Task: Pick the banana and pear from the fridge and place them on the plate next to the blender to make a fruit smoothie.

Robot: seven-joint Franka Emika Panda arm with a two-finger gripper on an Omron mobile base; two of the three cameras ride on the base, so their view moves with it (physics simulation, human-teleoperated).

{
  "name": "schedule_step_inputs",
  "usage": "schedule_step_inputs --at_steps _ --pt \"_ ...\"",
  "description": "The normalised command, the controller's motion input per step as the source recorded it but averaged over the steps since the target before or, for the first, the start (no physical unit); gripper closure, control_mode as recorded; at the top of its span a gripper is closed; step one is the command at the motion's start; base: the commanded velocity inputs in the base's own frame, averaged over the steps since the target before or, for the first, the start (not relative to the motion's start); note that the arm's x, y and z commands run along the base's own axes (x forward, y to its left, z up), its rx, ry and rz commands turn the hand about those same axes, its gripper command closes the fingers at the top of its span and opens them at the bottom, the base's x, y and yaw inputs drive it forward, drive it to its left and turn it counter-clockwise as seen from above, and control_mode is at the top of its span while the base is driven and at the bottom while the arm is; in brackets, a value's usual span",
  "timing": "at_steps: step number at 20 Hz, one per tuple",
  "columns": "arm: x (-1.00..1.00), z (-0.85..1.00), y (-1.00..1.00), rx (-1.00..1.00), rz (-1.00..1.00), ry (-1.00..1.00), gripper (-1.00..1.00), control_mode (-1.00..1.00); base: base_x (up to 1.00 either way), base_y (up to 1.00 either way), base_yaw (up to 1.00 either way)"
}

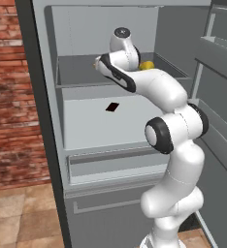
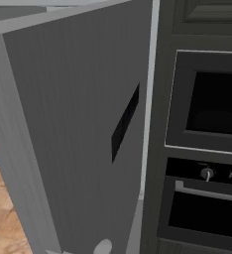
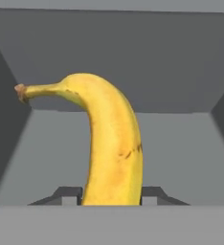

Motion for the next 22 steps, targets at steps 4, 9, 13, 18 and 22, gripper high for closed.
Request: schedule_step_inputs --at_steps 4,9,13,18,22 --pt "-0.71 -0.02 -0.11 0.05 0.00 -0.13 1.00 -1.00 0.00 0.00 0.00" --pt "-1.00 0.07 -0.14 0.09 -0.03 -0.19 1.00 -1.00 0.00 0.00 0.00" --pt "-1.00 0.01 -0.04 0.09 -0.05 -0.12 1.00 -1.00 0.00 0.00 0.00" --pt "-1.00 0.23 -0.02 0.10 -0.07 -0.06 1.00 -1.00 0.00 0.00 0.00" --pt "-1.00 0.27 -0.17 0.07 -0.11 -0.02 1.00 -1.00 0.00 0.00 0.00"
